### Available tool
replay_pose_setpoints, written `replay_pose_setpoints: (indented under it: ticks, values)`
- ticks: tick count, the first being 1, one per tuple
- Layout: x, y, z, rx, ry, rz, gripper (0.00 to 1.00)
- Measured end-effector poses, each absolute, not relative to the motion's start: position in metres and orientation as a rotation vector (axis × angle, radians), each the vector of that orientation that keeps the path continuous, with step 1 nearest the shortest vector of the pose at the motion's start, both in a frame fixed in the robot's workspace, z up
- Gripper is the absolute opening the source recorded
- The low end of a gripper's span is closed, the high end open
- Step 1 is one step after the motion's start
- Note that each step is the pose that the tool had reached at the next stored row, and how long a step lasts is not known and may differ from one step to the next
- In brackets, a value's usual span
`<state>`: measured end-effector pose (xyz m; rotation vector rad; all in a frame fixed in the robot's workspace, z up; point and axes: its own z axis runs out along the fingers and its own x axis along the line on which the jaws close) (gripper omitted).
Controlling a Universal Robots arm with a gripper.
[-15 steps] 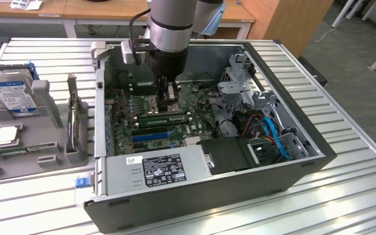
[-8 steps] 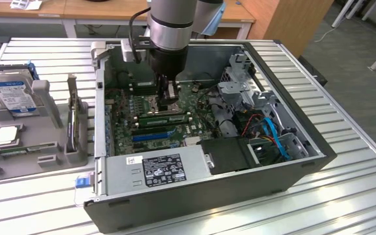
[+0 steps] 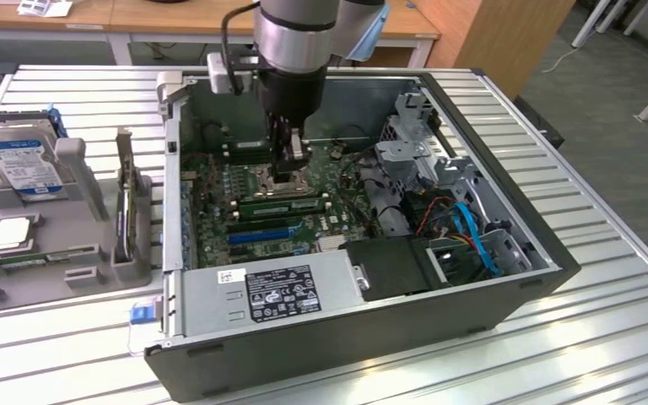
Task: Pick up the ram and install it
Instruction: 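Insert the ram into the slot, then press down the ram until it locks into place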
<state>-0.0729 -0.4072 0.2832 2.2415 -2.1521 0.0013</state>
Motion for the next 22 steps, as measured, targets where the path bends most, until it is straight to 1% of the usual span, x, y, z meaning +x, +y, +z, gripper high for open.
replay_pose_setpoints:
  ticks: [3,7,8,9,10,11,22]
  values:
    - [-0.0729,-0.4071,0.2941,2.242,-2.152,0.001,0.2]
    - [-0.0729,-0.4071,0.2947,2.242,-2.152,0.001,0.2]
    - [-0.0729,-0.4071,0.2947,2.242,-2.152,0.001,0.19]
    - [-0.0729,-0.4071,0.2947,2.242,-2.152,0.001,0.13]
    - [-0.0729,-0.4071,0.2948,2.242,-2.152,0.001,0.13]
    - [-0.0729,-0.4071,0.2948,2.242,-2.152,0.001,0.1]
    - [-0.0729,-0.4071,0.2948,2.242,-2.152,0.001,0.1]
